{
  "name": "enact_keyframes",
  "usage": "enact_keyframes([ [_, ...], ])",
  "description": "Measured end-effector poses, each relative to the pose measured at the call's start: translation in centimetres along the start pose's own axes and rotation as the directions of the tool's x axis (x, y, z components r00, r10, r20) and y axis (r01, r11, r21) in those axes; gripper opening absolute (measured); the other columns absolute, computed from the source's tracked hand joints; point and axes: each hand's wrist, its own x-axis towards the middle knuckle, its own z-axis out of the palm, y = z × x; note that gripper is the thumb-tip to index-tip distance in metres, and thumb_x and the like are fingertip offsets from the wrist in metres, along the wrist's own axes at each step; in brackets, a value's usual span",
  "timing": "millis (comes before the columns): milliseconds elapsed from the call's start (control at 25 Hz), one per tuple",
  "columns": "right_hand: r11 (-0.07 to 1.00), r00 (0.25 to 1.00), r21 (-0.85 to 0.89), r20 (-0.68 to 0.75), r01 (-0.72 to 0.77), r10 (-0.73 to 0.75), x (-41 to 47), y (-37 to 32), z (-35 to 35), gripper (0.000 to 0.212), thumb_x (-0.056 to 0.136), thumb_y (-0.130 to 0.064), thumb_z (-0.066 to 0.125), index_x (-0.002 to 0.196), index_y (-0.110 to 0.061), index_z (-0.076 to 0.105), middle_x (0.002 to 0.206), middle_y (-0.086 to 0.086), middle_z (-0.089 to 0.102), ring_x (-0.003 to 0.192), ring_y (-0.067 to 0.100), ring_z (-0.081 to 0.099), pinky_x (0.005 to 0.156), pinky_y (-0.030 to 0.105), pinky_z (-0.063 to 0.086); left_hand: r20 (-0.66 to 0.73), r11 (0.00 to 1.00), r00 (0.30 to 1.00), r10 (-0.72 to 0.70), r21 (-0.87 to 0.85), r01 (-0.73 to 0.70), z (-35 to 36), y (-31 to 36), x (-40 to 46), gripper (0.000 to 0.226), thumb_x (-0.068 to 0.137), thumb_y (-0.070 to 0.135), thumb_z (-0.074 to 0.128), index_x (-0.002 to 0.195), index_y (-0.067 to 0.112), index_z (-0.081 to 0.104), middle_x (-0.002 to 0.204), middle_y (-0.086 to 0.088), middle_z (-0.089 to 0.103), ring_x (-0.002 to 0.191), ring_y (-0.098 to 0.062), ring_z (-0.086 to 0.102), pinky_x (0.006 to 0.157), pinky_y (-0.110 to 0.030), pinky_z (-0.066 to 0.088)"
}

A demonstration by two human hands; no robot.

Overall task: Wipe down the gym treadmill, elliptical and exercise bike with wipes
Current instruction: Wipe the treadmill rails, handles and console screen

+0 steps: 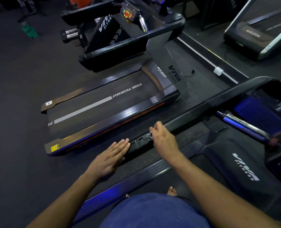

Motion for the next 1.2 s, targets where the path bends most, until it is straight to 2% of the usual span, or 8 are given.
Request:
enact_keyframes([
  [120,0.992,0.998,0.122,0.060,-0.017,0.009,-0.5,-3.1,0.8,0.009,0.092,-0.011,0.064,0.101,-0.011,0.066,0.098,0.003,0.050,0.073,0.020,0.059,0.056,0.036,0.054,-0.013,0.998,0.999,0.045,0.042,-0.044,0.3,-1.0,-0.8,0.055,0.111,0.035,0.023,0.163,0.021,0.012,0.170,0.002,0.012,0.157,-0.013,0.010,0.125,-0.037,0.013],
  [240,0.954,0.996,0.288,0.040,-0.085,0.077,0.6,-1.3,-1.3,0.013,0.093,-0.012,0.067,0.103,-0.014,0.073,0.095,0.000,0.054,0.076,0.017,0.061,0.070,0.030,0.052,-0.041,0.995,0.995,0.089,0.042,-0.087,0.5,-1.9,-2.0,0.054,0.111,0.032,0.027,0.162,0.015,0.020,0.169,-0.002,0.017,0.156,-0.015,0.014,0.125,-0.037,0.015],
  [440,0.967,0.967,0.004,-0.004,-0.254,0.254,2.3,4.6,-3.1,0.018,0.098,-0.015,0.060,0.106,-0.003,0.071,0.101,0.010,0.052,0.079,0.031,0.062,0.073,0.041,0.054,-0.050,0.994,0.993,0.106,0.005,-0.106,0.5,-2.5,-3.2,0.055,0.109,0.027,0.032,0.161,0.013,0.021,0.170,-0.001,0.015,0.157,-0.016,0.012,0.126,-0.038,0.012],
  [560,0.978,0.980,-0.062,-0.002,-0.199,0.200,1.2,1.2,-0.8,0.014,0.095,-0.010,0.063,0.104,-0.001,0.068,0.101,0.011,0.049,0.075,0.029,0.058,0.071,0.046,0.056,-0.046,0.993,0.992,0.115,0.000,-0.115,0.2,-2.6,-3.4,0.054,0.110,0.028,0.030,0.161,0.013,0.021,0.170,-0.001,0.015,0.157,-0.016,0.011,0.127,-0.037,0.009],
  [760,0.996,0.996,0.002,-0.012,-0.086,0.086,-1.5,-7.7,2.9,0.012,0.095,-0.010,0.061,0.106,-0.005,0.065,0.100,0.006,0.050,0.073,0.016,0.051,0.059,0.027,0.048,-0.040,0.994,0.994,0.105,-0.017,-0.106,0.3,-3.0,-5.0,0.054,0.111,0.029,0.027,0.162,0.014,0.017,0.170,-0.002,0.011,0.157,-0.016,0.007,0.128,-0.034,0.004],
  [880,0.956,0.985,0.238,0.045,-0.173,0.167,-2.1,-10.1,2.7,0.019,0.097,-0.016,0.063,0.113,-0.011,0.071,0.102,-0.001,0.056,0.079,0.008,0.055,0.071,0.019,0.046,-0.035,0.992,0.992,0.120,-0.035,-0.121,0.0,-3.4,-5.3,0.054,0.111,0.032,0.024,0.162,0.015,0.016,0.170,0.000,0.009,0.157,-0.014,0.006,0.127,-0.031,0.001],
  [1000,0.784,0.951,0.546,0.097,-0.296,0.292,-3.7,-10.0,0.4,0.016,0.094,-0.015,0.068,0.106,-0.019,0.078,0.095,-0.007,0.065,0.084,0.000,0.063,0.073,0.010,0.045,-0.032,0.979,0.986,0.163,-0.120,-0.165,-0.7,-4.0,-5.6,0.054,0.111,0.032,0.026,0.162,0.016,0.021,0.170,0.002,0.014,0.157,-0.013,0.010,0.127,-0.030,0.004],
  [1200,0.682,0.817,0.576,-0.042,-0.451,0.576,-8.8,-6.8,-1.8,0.017,0.091,-0.015,0.072,0.096,-0.031,0.076,0.092,-0.011,0.069,0.086,-0.001,0.065,0.071,0.010,0.046,-0.116,0.973,0.991,0.069,-0.212,-0.093,-3.0,-6.8,-4.9,0.049,0.109,0.027,0.034,0.157,0.018,0.036,0.166,0.003,0.028,0.154,-0.009,0.022,0.127,-0.032,0.013],
])
